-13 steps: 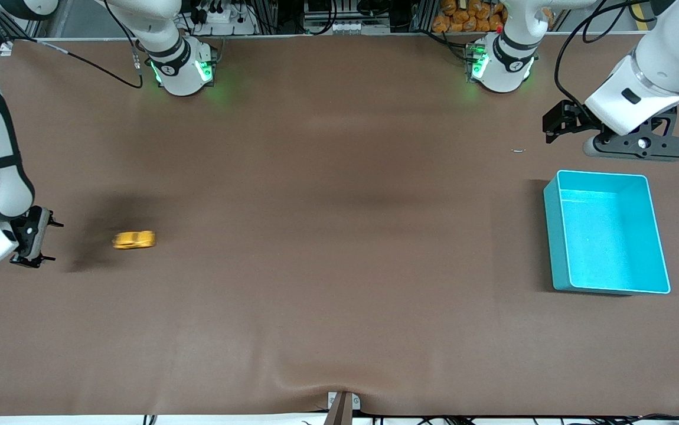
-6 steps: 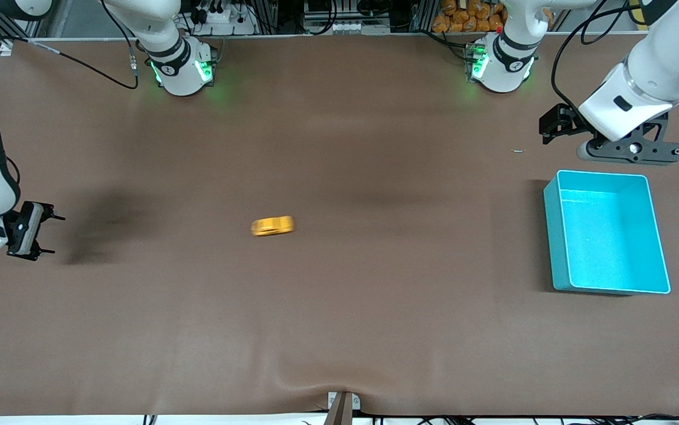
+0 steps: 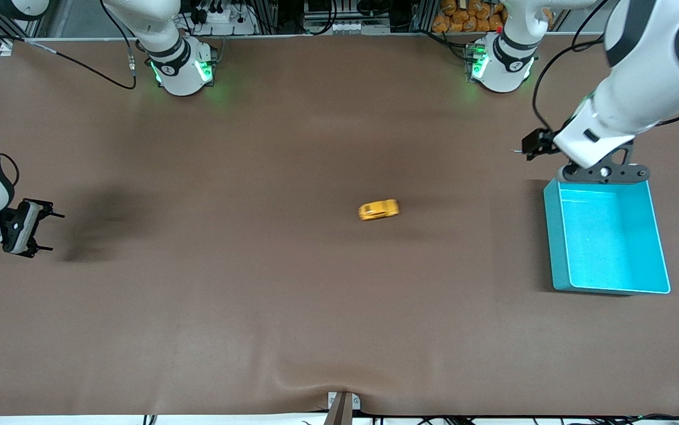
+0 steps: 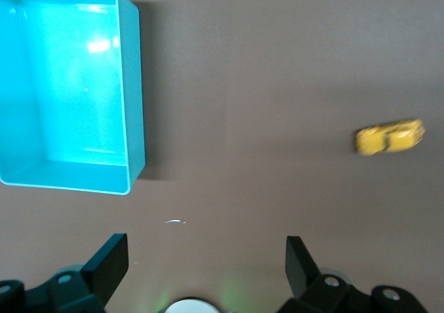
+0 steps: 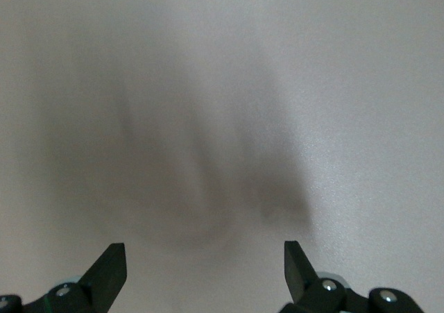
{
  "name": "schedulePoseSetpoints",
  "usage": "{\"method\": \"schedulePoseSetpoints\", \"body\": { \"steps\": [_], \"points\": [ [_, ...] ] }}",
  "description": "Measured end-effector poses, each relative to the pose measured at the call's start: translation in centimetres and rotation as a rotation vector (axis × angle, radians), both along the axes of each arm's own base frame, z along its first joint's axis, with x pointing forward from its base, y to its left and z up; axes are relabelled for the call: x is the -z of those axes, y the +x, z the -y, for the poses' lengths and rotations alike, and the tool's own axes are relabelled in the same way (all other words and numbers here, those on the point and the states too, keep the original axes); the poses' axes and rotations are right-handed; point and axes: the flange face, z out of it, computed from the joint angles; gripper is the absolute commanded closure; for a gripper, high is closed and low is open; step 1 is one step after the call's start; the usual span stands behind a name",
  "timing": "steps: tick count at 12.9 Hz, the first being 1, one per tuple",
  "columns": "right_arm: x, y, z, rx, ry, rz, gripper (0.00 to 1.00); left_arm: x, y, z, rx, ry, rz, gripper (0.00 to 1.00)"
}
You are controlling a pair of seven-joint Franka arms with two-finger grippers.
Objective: Wind and store yellow beetle car
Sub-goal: 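Move the left gripper to the stopped yellow car while the right gripper withdraws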
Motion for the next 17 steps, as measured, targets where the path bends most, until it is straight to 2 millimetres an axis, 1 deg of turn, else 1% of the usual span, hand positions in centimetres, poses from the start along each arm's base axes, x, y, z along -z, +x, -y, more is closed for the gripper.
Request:
{"method": "schedulePoseSetpoints", "body": {
  "steps": [2,3,5,7,9,11,13,15,17],
  "points": [
    [-1.0,0.3,-0.3,0.069,0.024,-0.021,0.00,2.2,-1.0,0.4,-0.100,0.014,0.031,0.00],
    [-2.4,0.5,-0.5,0.115,0.027,-0.028,0.00,3.3,-1.8,0.5,-0.144,0.023,0.042,0.00],
    [-6.1,1.1,-1.3,0.209,0.026,-0.031,0.00,5.5,-3.2,0.6,-0.220,0.039,0.051,0.00],
    [-10.5,1.6,-3.2,0.316,0.022,-0.042,0.00,8.3,-4.0,0.7,-0.296,0.048,0.060,0.00],
    [-15.7,2.1,-6.1,0.424,0.012,-0.042,0.00,11.2,-5.0,1.5,-0.332,0.052,0.069,0.00],
    [-21.1,2.3,-9.7,0.549,0.002,-0.040,0.00,13.8,-6.3,3.0,-0.299,0.054,0.067,0.00],
    [-26.3,2.0,-13.6,0.690,-0.003,-0.065,0.00,15.8,-7.7,5.2,-0.194,0.053,0.047,0.00],
    [-30.7,1.4,-17.2,0.830,-0.015,-0.117,0.00,17.0,-8.2,6.7,-0.057,0.039,0.025,0.00],
    [-34.4,1.1,-19.5,0.929,-0.052,-0.137,0.00,18.1,-8.3,7.5,0.095,0.017,0.001,0.00]
  ]
}}
